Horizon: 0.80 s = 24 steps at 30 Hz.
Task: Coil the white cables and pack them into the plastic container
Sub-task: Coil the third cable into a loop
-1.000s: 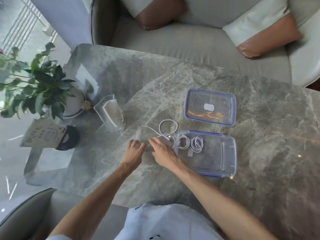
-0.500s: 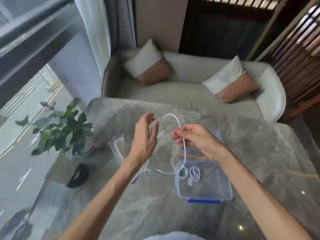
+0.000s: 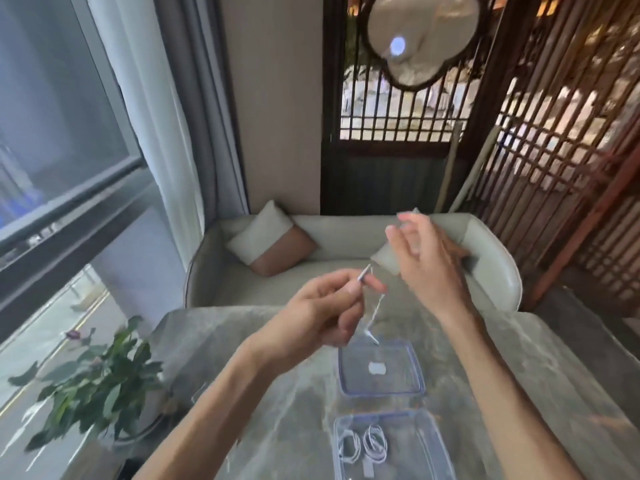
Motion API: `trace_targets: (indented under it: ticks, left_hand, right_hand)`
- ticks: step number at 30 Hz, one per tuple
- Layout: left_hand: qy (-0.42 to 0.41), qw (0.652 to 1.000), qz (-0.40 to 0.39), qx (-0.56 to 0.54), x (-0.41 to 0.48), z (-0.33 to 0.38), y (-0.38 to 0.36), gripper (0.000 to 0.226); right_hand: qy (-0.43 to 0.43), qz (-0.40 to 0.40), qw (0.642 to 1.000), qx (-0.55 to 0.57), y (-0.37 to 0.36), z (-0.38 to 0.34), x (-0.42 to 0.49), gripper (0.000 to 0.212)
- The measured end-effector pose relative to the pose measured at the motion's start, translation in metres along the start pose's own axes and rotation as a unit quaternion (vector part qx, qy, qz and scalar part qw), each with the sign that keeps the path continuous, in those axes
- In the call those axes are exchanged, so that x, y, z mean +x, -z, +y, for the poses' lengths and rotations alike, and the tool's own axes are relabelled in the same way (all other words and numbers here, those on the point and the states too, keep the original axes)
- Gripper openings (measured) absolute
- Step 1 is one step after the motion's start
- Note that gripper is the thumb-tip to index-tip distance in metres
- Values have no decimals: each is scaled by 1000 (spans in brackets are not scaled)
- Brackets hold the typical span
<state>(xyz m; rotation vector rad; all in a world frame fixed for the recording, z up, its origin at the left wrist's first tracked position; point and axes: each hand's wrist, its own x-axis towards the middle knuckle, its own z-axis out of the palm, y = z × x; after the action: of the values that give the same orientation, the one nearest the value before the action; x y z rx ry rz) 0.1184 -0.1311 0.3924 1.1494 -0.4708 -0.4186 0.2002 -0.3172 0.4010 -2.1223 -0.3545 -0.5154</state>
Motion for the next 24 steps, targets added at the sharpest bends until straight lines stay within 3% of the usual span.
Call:
trace_targets:
  ticks: [1, 2, 4, 7, 9, 11, 12, 14, 15, 17, 19, 22, 24]
  left_hand:
    - [-5, 999, -33, -25, 13, 11, -6, 35]
    - [-11, 996, -65, -54, 25, 20, -12, 41]
    - [-41, 989, -91, -112, 46, 34, -18, 45]
    - [-141, 984, -18, -106, 71, 45, -16, 44]
    - [-200, 977, 70, -13, 80, 42, -15, 49]
    - [-199, 965, 121, 119, 83, 27, -20, 46]
    - [-183, 957, 111, 195, 82, 15, -26, 40]
    - [-117, 942, 72, 307, 73, -12, -35, 24]
    - [-90, 943, 62, 314, 66, -21, -40, 33]
    - [-85, 948, 57, 303, 55, -37, -51, 63]
    - [-81, 960, 37, 267, 51, -45, -65, 71]
    - [-84, 993, -40, 73, 60, -39, -80, 77]
    - [-119, 987, -64, -88, 68, -27, -78, 72]
  right_hand:
    - [43, -38, 995, 80, 8, -10, 0, 44]
    - [34, -85, 980, 178, 14, -20, -2, 43]
    - [-25, -120, 955, 270, 15, -29, -12, 30]
    - [-85, -202, 923, 317, 7, -27, -47, 40]
    - [-84, -253, 940, 215, 11, -16, -68, 36]
    - [1, -288, 957, 36, 28, -14, -84, 27]
    - [55, -285, 957, -27, 41, -18, -86, 28]
    - [158, -212, 957, -117, 68, -30, -78, 35]
    - [198, -159, 954, -158, 83, -32, -69, 33]
    - [235, -74, 953, -177, 112, -29, -49, 23]
    - [231, -62, 966, -92, 129, -22, -30, 18]
    - [145, -82, 980, 112, 106, -2, -4, 10]
    - [28, -123, 977, 171, 67, 12, -3, 27]
